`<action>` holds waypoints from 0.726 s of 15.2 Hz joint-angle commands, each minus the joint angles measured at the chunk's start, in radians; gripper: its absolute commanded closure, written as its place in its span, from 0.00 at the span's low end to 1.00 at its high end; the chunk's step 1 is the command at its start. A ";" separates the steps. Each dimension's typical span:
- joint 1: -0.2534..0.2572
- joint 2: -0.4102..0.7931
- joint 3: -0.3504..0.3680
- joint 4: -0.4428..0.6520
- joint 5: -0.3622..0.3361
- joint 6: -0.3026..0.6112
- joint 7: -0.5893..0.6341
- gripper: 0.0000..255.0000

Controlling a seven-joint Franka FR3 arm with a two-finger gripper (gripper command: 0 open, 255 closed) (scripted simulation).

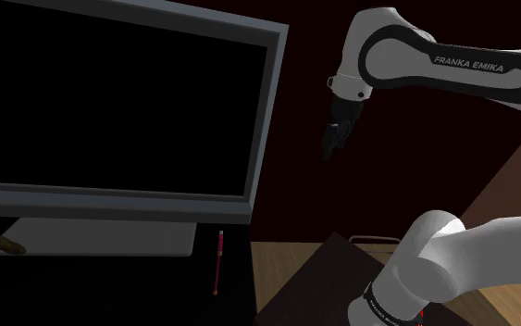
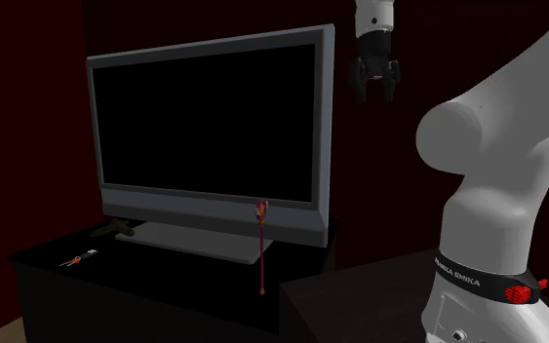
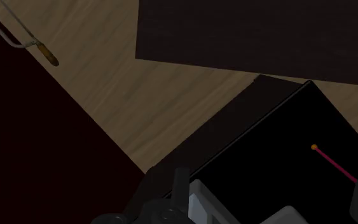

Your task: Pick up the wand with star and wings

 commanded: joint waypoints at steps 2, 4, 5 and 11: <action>0.000 -0.018 0.021 -0.034 0.015 0.023 0.041 0.00; 0.001 -0.047 0.066 -0.096 0.046 0.070 0.123 0.00; 0.003 -0.059 0.089 -0.125 0.063 0.094 0.164 0.00; 0.020 -0.077 0.245 -0.261 0.167 0.259 0.414 0.00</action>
